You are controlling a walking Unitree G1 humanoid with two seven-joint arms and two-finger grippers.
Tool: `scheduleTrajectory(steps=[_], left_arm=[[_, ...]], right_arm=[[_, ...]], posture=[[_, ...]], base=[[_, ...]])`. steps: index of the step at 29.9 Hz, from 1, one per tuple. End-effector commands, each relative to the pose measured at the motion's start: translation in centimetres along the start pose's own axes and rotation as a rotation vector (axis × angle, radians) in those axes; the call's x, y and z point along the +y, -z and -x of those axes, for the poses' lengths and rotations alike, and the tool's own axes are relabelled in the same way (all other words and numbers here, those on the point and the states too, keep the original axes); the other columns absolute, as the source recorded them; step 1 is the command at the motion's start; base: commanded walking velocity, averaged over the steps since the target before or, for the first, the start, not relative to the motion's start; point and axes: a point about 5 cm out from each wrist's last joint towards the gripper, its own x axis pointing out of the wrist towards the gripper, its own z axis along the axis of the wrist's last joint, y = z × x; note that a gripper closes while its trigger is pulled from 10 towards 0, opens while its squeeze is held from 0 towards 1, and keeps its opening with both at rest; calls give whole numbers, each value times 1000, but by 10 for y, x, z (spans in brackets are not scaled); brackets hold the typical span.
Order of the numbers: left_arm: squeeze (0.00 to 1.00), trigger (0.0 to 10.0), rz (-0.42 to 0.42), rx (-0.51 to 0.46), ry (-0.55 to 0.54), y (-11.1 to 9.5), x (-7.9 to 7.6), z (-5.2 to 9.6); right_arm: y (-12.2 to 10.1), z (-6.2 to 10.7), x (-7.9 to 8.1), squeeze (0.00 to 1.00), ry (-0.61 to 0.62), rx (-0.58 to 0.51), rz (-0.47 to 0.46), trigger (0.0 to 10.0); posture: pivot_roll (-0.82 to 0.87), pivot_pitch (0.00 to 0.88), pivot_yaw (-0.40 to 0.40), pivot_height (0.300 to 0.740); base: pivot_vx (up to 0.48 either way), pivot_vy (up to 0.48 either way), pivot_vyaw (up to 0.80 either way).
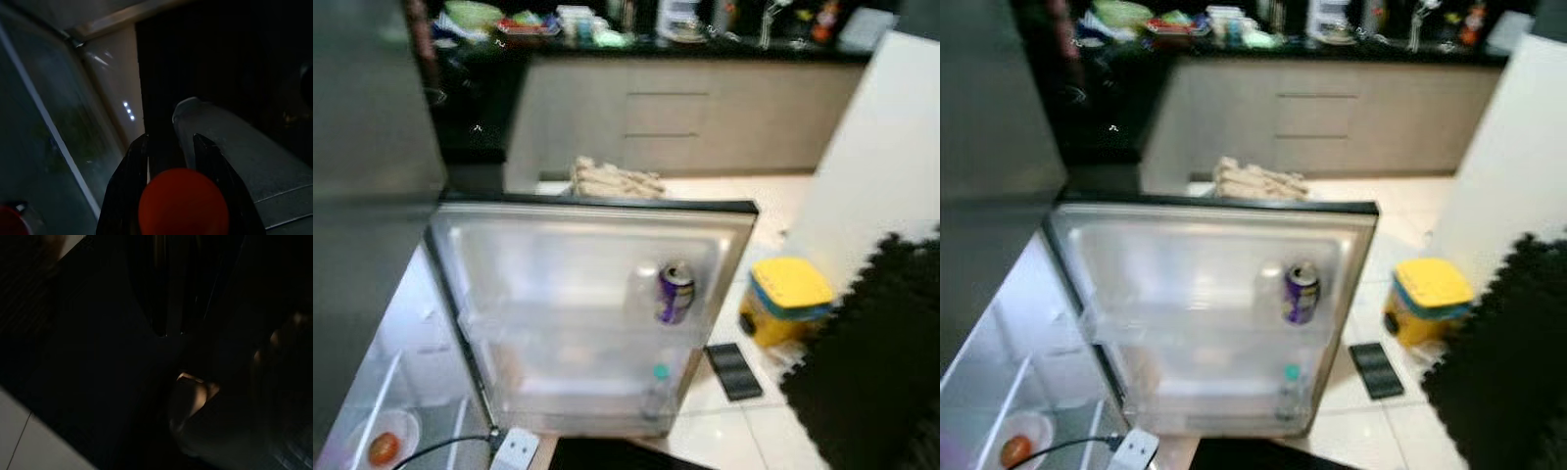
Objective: Restocking fridge
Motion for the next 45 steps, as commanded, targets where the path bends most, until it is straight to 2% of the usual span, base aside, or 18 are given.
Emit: scheduleTrajectory(steps=[1,7,14,16,19,21,24,27,29,31,34,38,45], left_arm=[[0,10000,-23,58,50,13,-10,0],[0,10000,-3,43,28,11,-9,0],[0,10000,0,40,22,10,-9,0],[0,10000,0,37,23,9,-8,0],[0,10000,-3,32,21,9,-7,0],[0,10000,-2,28,19,8,-7,0],[0,10000,17,-18,15,1,-3,0],[0,10000,33,-57,14,-5,0,0],[0,10000,56,-115,22,-15,5,1],[0,10000,56,-115,22,-15,5,1],[0,10000,50,-219,44,-33,17,4],[0,10000,44,-247,46,-38,23,6],[0,10000,-18,-315,115,-44,32,13]], right_arm=[[-7,0,-4,0,16,-15,15,10000],[-8,-1,-4,0,39,-21,19,10000],[-17,4,-18,0,77,-56,35,10000],[-24,8,-27,0,91,-81,54,10000],[-43,14,-41,0,104,-178,57,10000],[-51,17,-44,0,96,-221,56,10000],[-73,27,-54,0,42,-362,34,10000],[-82,33,-58,0,-7,-424,29,10000],[-91,42,-62,0,-81,-487,40,10000],[-91,42,-62,0,-81,-487,40,10000],[-101,67,-61,0,-329,-550,123,10000],[-105,78,-59,0,-416,-564,158,10000],[-125,108,-55,0,-546,-615,238,10000]], posture=[[-11,27,-62,740],[-11,27,-62,740],[-7,21,-67,740],[-7,21,-67,740],[-8,17,-68,740],[-8,17,-68,740],[-8,15,-67,740],[-9,16,-65,740],[-4,19,-66,740],[-4,19,-66,740],[-3,22,-64,740],[-1,23,-61,740],[-1,23,-61,740]], base=[[0,-480,0],[0,-399,0],[0,0,0],[0,0,0],[0,0,0],[0,0,0],[0,0,0],[0,0,0],[0,0,0],[0,0,0],[0,0,0],[0,0,0],[0,0,0]])
